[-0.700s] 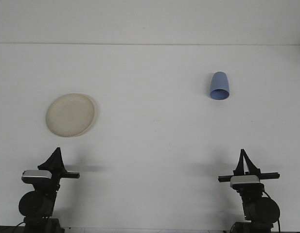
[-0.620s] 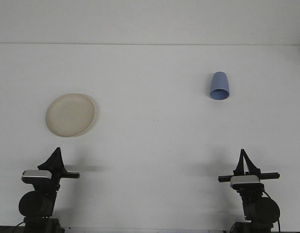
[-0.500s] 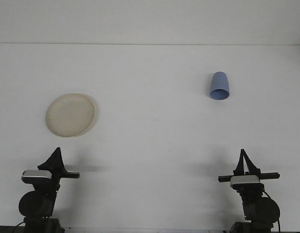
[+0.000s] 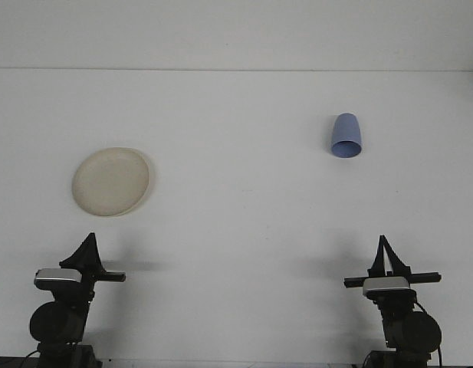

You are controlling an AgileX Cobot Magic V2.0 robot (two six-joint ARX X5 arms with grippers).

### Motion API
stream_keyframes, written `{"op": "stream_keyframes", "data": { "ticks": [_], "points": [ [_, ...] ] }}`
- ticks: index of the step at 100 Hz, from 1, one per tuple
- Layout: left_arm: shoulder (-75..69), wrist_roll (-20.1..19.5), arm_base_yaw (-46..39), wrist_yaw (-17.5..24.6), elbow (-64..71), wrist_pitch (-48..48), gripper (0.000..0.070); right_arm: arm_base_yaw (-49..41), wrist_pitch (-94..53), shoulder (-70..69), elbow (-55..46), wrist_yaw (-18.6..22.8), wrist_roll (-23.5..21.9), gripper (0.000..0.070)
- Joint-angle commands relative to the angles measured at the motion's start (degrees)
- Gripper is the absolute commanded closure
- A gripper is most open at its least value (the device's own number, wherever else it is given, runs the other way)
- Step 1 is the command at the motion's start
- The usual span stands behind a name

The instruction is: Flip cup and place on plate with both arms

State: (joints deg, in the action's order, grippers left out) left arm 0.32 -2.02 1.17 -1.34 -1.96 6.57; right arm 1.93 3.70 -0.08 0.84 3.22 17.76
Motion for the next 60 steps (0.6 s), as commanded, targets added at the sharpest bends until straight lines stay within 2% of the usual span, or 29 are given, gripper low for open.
{"op": "stream_keyframes", "data": {
  "ticks": [1,11,24,45,52,60],
  "points": [
    [-0.07,0.13,-0.02,-0.13,1.16,0.81,0.0687,0.00,0.57,0.02,-0.11,-0.02,0.00,0.0700],
    [-0.07,0.13,-0.02,-0.13,1.16,0.81,0.0687,0.00,0.61,0.02,-0.11,0.79,-1.88,0.0700],
    [-0.07,0.13,-0.02,-0.13,1.16,0.81,0.0687,0.00,0.68,0.02,-0.11,2.97,-10.69,0.0700],
    [-0.07,0.13,-0.02,-0.13,1.16,0.81,0.0687,0.02,1.05,0.02,0.00,1.86,-31.95,0.0700],
    [-0.07,0.13,-0.02,-0.13,1.16,0.81,0.0687,0.02,0.37,0.00,1.44,1.66,-34.34,0.0700],
    [-0.07,0.13,-0.02,-0.13,1.16,0.81,0.0687,0.02,-0.17,-1.44,4.48,1.14,-34.71,0.0700]
  ]
}}
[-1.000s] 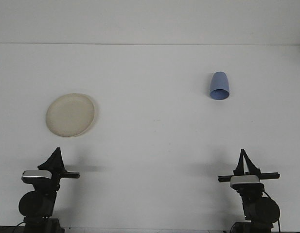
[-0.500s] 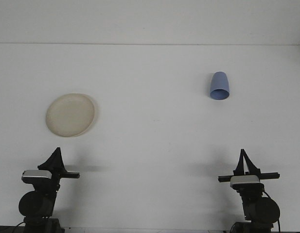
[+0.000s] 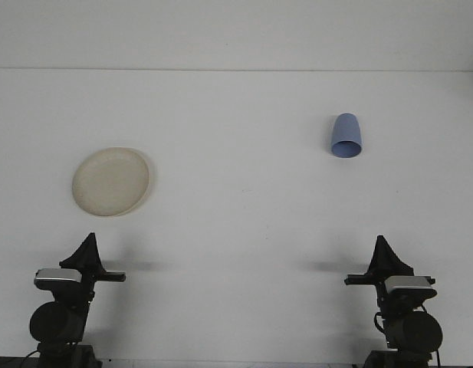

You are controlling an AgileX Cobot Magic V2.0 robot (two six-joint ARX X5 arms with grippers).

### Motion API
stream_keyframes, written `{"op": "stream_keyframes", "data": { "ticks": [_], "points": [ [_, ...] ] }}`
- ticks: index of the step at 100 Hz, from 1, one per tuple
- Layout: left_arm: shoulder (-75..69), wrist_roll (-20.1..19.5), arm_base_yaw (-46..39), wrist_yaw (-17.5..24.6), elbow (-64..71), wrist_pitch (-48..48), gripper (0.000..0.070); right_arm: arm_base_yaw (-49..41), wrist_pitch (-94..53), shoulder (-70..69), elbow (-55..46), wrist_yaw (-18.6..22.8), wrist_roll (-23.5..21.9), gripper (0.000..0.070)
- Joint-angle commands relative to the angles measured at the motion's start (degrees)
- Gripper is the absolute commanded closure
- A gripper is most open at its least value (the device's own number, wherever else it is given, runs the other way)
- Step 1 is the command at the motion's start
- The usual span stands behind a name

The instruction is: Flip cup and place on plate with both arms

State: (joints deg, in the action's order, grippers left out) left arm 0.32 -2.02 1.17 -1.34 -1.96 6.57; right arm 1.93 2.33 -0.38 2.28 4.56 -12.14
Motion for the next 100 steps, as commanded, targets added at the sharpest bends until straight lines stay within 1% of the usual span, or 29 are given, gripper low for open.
{"op": "stream_keyframes", "data": {
  "ticks": [1,7,15,20,23,25,28,37,40,55,61,76,91,100],
  "points": [
    [-0.07,0.13,-0.02,-0.13,1.16,0.81,0.0687,0.02,1.18,-1.55,3.52,-0.17,-4.92,0.0700],
    [-0.07,0.13,-0.02,-0.13,1.16,0.81,0.0687,0.02,0.87,-4.85,6.84,-0.07,-5.68,0.0700],
    [-0.07,0.13,-0.02,-0.13,1.16,0.81,0.0687,0.02,-0.72,-11.26,12.35,-0.15,-5.18,0.0700],
    [-0.07,0.13,-0.02,-0.13,1.16,0.81,0.0688,0.02,-1.36,-16.33,16.00,-0.11,-3.30,0.0700],
    [-0.07,0.13,-0.02,-0.13,1.16,0.81,0.0687,0.02,-1.51,-19.39,18.12,0.09,-1.55,0.0678],
    [-0.07,0.13,-0.02,-0.13,1.16,0.81,0.0687,0.02,-1.51,-21.31,19.43,0.17,-0.33,0.0636],
    [-0.07,0.13,-0.02,-0.13,1.16,0.81,0.0687,0.00,-1.51,-24.13,21.38,0.15,1.46,0.0540],
    [-0.07,0.13,-0.02,-0.13,1.16,0.81,0.0687,0.00,-1.51,-32.61,26.86,0.09,4.92,0.0149],
    [-0.07,0.13,-0.02,-0.13,1.16,0.81,0.0687,0.00,-1.46,-34.82,28.09,0.09,5.73,0.0110],
    [-0.07,0.13,-0.02,-0.13,1.16,0.81,0.0687,0.00,3.76,-47.08,32.04,0.09,12.13,0.0110],
    [-0.07,0.13,-0.02,-0.13,1.16,0.81,0.0687,0.00,7.93,-51.93,32.37,0.00,13.68,0.0110],
    [-0.07,0.13,-0.02,-0.13,1.16,0.81,0.0687,0.02,17.46,-63.93,32.44,-0.17,15.85,0.0110],
    [-0.07,0.13,-0.02,-0.13,1.16,0.81,0.0687,0.02,27.56,-75.54,33.22,-0.50,21.53,0.0110],
    [-0.07,0.13,-0.02,-0.13,1.16,0.81,0.0687,0.04,29.11,-82.31,36.04,-0.68,23.78,0.0110]
  ]
}}
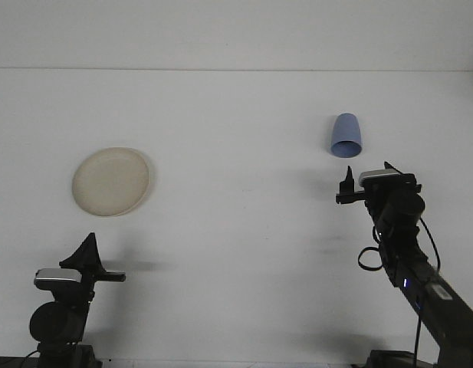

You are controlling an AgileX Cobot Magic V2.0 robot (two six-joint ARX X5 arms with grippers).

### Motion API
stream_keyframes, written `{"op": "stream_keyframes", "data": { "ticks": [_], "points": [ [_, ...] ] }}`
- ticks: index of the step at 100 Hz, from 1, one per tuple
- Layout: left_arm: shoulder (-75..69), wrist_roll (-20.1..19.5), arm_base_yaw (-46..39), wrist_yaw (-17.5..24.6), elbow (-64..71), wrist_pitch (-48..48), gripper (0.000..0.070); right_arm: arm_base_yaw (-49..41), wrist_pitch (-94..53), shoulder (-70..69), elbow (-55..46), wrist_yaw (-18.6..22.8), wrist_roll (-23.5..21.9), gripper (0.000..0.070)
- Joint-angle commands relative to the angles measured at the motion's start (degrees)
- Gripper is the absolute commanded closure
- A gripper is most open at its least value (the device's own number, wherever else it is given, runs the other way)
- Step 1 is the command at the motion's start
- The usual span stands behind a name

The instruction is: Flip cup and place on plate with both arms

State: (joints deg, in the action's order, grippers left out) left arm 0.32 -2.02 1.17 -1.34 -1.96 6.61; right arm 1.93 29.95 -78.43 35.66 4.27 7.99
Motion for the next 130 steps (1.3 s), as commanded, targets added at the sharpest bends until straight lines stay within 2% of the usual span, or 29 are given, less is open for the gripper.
{"op": "stream_keyframes", "data": {
  "ticks": [1,17,36,64,72,76,82,87,92,130],
  "points": [
    [-0.07,0.13,-0.02,-0.13,1.16,0.76,0.0687,0.04,1.51,-4.98,3.08,-0.52,3.85,0.0110],
    [-0.07,0.13,-0.02,-0.13,1.16,0.76,0.0687,0.66,1.60,-15.69,10.88,-3.26,5.88,0.0110],
    [-0.07,0.13,-0.02,-0.13,1.16,0.76,0.0687,1.75,1.64,-26.67,19.47,-3.26,8.61,0.0111],
    [-0.07,0.13,-0.02,-0.13,1.16,0.76,0.0687,2.97,3.48,-37.31,28.76,-3.17,8.72,0.0130],
    [-0.07,0.13,-0.02,-0.13,1.16,0.76,0.0687,2.97,3.52,-38.58,30.29,-2.56,8.70,0.0185],
    [-0.07,0.13,-0.02,-0.13,1.16,0.76,0.0687,2.95,3.50,-38.95,30.80,-2.47,8.63,0.0243],
    [-0.07,0.11,-0.02,-0.13,1.16,0.76,0.0687,2.97,3.45,-39.01,31.04,-1.46,8.55,0.0410],
    [-0.07,0.13,-0.02,-0.13,1.16,0.76,0.0687,2.91,3.48,-39.01,31.04,0.20,8.52,0.0590],
    [-0.07,0.13,-0.02,-0.13,1.16,0.76,0.0687,2.89,3.54,-39.01,31.10,1.38,8.46,0.0700],
    [-0.07,0.13,-0.02,-0.13,1.16,0.76,0.0687,2.93,2.69,-30.58,31.41,1.99,-0.50,0.0700]
  ]
}}
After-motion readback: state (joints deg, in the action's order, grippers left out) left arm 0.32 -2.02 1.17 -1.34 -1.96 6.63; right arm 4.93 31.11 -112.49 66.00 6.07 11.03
